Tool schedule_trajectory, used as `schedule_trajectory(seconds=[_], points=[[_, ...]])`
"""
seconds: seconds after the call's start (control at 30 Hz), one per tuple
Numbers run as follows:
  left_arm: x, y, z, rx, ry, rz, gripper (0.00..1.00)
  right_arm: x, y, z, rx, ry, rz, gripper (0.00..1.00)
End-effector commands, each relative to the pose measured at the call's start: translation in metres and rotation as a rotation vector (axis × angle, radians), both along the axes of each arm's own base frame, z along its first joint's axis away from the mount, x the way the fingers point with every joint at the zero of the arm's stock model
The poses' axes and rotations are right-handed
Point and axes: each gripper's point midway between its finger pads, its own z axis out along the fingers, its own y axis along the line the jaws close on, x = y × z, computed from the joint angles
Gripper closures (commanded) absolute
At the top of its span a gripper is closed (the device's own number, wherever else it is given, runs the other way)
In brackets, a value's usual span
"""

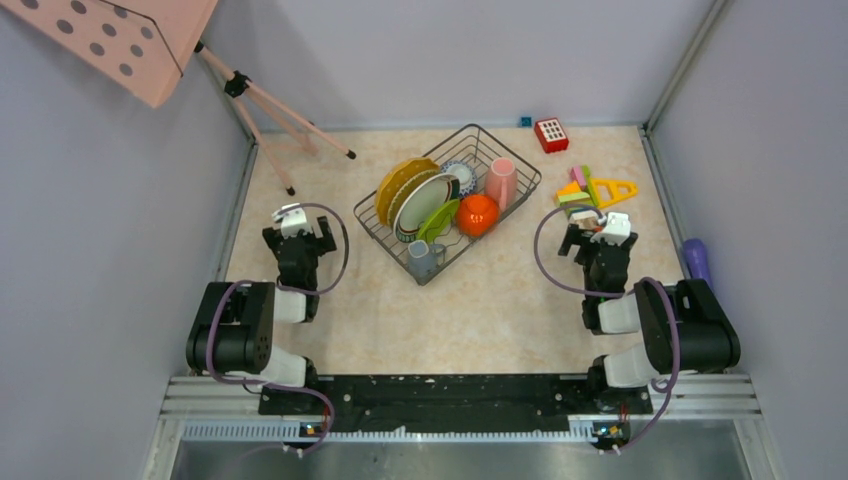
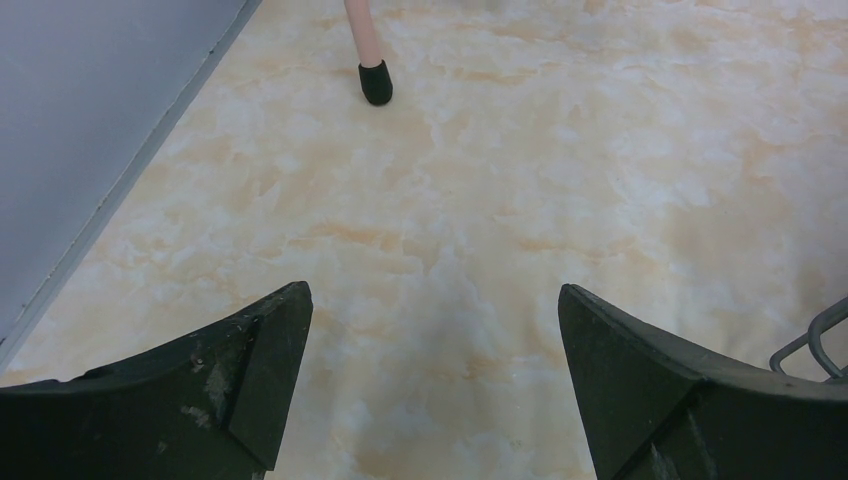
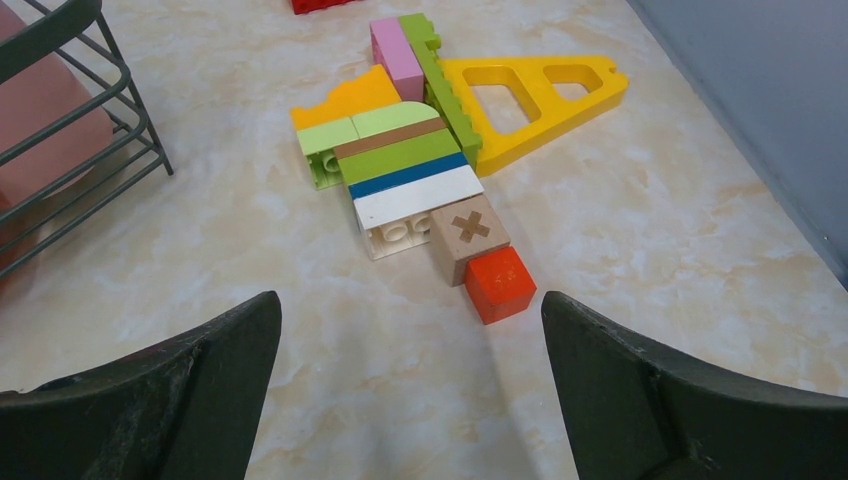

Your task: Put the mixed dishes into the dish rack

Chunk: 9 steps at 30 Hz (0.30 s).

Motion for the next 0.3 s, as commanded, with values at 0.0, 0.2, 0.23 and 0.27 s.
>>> schedule_trajectory(seconds=[0.0,0.2,0.23,0.27], points=[[0.0071,0.0005,0.0187,0.006,-0.069,-0.004,0.02,0.0102,0.0004,0.0199,0.001,-0.072,0.006,0.01],[0.0087,0.0006,0.0182,0.005,-0.064,-0.005,0.02,0.0103,0.0004,0.0201,0.0,-0.072,0.006,0.01],[0.0086,0.0006,0.018,0.005,-0.063,-0.005,0.02,0.0102,0.0004,0.0198,0.0,-0.071,0.006,0.01],[0.0082,0.0004,0.0183,0.005,-0.066,-0.006,0.02,0.0102,0.0003,0.02,-0.001,-0.072,0.006,0.01]])
